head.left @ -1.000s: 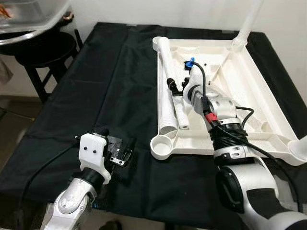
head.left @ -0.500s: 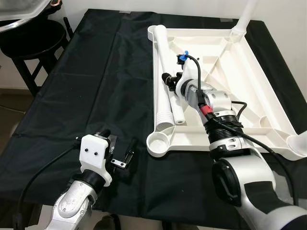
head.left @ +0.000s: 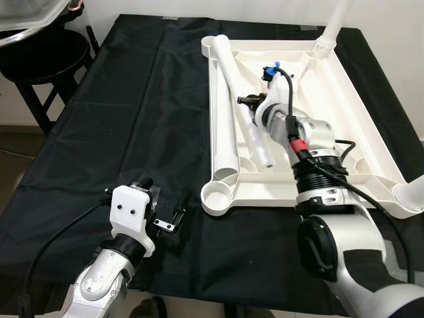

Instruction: Building children table

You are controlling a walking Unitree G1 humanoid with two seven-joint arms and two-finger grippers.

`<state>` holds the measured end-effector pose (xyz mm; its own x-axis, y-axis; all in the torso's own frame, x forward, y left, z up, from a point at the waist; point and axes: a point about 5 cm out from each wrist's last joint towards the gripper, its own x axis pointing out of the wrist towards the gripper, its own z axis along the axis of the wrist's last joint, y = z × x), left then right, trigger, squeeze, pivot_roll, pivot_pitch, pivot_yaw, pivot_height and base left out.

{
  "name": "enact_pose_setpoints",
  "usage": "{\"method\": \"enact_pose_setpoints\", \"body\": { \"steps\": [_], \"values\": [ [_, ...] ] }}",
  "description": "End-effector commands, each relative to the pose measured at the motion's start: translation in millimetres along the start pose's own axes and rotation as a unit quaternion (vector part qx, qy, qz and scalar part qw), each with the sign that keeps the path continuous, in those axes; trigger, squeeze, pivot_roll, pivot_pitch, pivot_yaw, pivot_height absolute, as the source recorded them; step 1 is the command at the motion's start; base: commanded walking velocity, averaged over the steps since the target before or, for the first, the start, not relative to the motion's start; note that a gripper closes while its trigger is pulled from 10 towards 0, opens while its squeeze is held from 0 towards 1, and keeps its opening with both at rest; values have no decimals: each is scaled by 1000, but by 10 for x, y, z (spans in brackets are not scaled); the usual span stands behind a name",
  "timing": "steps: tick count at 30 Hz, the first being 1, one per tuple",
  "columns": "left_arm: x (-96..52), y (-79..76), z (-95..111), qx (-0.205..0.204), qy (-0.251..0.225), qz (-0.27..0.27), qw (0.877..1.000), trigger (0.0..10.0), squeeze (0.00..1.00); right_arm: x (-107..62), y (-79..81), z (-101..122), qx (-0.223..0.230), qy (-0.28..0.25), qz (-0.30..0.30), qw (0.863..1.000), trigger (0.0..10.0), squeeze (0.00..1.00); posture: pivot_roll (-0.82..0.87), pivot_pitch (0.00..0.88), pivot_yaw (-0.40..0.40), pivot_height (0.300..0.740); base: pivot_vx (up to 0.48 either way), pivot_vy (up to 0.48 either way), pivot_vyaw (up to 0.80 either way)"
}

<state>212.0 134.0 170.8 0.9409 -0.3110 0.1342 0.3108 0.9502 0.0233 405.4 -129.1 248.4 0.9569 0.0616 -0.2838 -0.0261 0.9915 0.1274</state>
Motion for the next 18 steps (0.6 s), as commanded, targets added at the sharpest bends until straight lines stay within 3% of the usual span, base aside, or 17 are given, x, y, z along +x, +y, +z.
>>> {"method": "enact_pose_setpoints", "body": {
  "steps": [1, 4, 6, 9, 12, 13, 14, 16, 18],
  "values": [
    [-15, 5, -41, 5, 15, -1, 1000, 10000, 0, 20, -128, -208, -2, 52, -40, 998, 0, 0, -15, 284, -49, 740, 0, 0, 0],
    [-15, 4, -46, 5, 15, 0, 1000, 10000, 0, -6, -300, -261, 20, 75, -98, 992, 0, 0, -19, 279, -49, 740, 0, 0, 0],
    [-15, 4, -46, 5, 15, 0, 1000, 10000, 0, -14, -306, -254, 26, 73, -101, 992, 0, 0, -19, 279, -49, 740, 0, 0, 0],
    [-13, 5, -46, 5, 15, 0, 1000, 10000, 0, -45, -280, -184, 22, 53, -105, 993, 1373, 0, -19, 279, -50, 740, 0, 0, 0],
    [-13, 6, -46, 5, 15, 0, 1000, 10000, 0, -62, -267, -131, 17, 35, -109, 993, 1373, 0, -19, 279, -50, 740, 0, 0, 0],
    [-12, 6, -46, 5, 15, 0, 1000, 10000, 0, -85, -242, -31, 9, -1, -109, 994, 8078, 0, -20, 280, -48, 740, 0, 0, 0],
    [-11, 7, -45, 5, 15, 1, 1000, 10000, 0, -121, -199, 111, -4, -56, -108, 993, 10000, 0, -19, 280, -48, 740, 0, 0, 0],
    [-10, 7, -45, 6, 15, 1, 1000, 10000, 0, -203, -71, 344, -32, -156, -84, 984, 10000, 0, -19, 280, -48, 740, 0, 0, 0],
    [-10, 7, -45, 6, 15, 1, 1000, 10000, 0, -229, -26, 395, -40, -180, -74, 980, 10000, 0, -19, 280, -48, 740, 0, 0, 0]
  ]
}}
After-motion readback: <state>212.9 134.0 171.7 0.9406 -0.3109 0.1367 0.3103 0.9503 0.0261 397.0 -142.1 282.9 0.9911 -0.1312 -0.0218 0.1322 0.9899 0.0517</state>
